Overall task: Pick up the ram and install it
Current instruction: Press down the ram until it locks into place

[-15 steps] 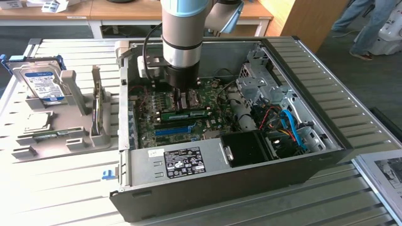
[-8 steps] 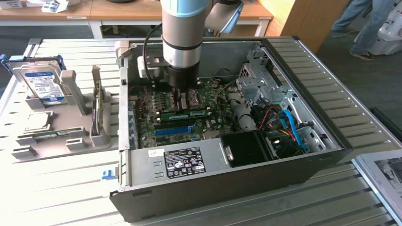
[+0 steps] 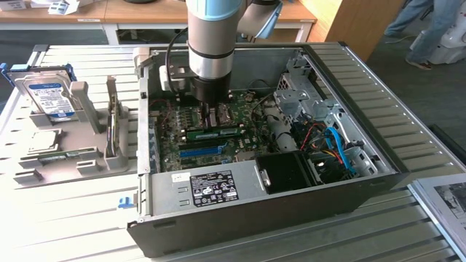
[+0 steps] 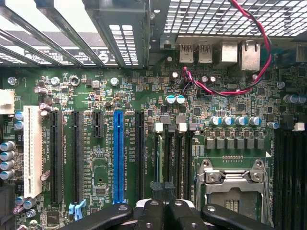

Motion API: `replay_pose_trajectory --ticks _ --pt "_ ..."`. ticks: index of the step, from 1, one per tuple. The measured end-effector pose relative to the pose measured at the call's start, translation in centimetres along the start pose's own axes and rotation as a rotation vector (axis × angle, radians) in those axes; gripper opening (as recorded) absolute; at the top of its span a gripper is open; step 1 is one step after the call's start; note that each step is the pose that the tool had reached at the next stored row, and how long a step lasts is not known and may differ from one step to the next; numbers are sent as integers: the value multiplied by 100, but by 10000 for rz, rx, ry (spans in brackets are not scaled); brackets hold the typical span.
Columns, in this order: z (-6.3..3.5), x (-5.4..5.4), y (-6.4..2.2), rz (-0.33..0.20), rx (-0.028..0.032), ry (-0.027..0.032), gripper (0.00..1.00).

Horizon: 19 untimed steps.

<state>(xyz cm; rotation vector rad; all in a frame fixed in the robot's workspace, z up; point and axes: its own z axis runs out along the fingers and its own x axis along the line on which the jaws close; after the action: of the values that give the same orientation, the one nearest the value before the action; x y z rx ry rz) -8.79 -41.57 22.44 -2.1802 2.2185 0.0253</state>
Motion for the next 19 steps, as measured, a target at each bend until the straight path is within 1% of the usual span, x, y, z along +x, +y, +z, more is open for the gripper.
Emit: replay_pose_trajectory --ticks 19 --pt "20 2 0 -1 -1 1 10"
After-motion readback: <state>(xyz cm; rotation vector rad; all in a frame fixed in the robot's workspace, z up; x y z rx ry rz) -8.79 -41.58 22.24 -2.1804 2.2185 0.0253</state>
